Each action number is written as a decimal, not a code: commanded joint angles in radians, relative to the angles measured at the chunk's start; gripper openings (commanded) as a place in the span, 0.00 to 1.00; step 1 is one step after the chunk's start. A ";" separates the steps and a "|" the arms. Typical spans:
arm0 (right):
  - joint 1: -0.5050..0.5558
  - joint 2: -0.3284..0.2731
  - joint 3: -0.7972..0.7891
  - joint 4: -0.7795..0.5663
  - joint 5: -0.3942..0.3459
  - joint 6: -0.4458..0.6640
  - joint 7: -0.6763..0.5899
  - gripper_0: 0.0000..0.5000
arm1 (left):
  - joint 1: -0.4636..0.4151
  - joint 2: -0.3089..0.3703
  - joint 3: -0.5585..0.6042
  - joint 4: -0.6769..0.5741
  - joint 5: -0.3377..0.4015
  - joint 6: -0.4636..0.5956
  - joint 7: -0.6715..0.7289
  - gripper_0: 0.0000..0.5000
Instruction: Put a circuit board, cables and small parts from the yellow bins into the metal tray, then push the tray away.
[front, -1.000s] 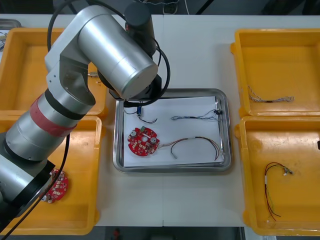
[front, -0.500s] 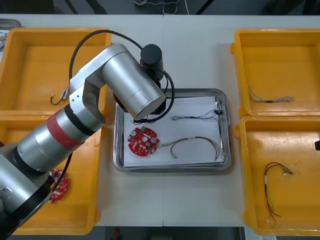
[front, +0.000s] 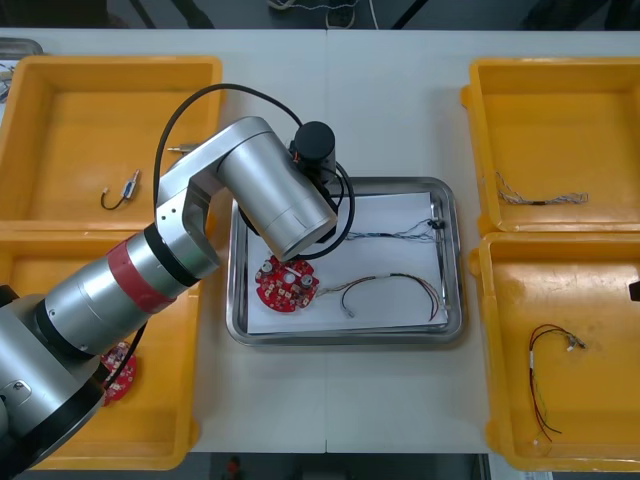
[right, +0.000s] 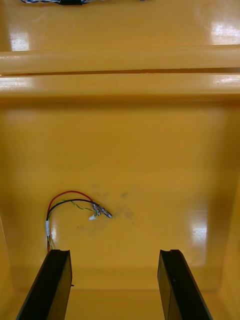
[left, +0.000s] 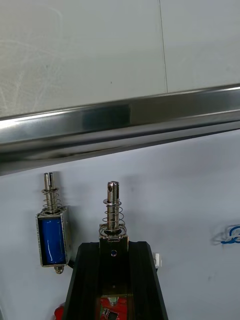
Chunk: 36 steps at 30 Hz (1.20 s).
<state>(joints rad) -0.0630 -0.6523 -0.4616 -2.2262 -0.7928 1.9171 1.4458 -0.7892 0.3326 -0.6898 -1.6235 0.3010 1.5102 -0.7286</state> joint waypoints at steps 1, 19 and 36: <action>0.014 0.008 -0.022 -0.007 0.000 0.003 -0.021 1.00 | 0.019 -0.018 -0.025 -0.010 -0.014 -0.015 0.080 0.00; 0.014 0.008 -0.026 -0.007 -0.005 0.003 -0.027 1.00 | 0.022 -0.014 -0.025 -0.012 -0.014 -0.024 0.094 1.00; 0.014 0.008 -0.028 -0.007 -0.006 0.003 -0.025 1.00 | 0.021 -0.009 0.087 -0.137 -0.005 0.084 0.112 1.00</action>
<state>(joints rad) -0.0630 -0.6522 -0.4616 -2.2258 -0.7928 1.9171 1.4458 -0.7743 0.3326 -0.6711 -1.6720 0.2979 1.5477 -0.7245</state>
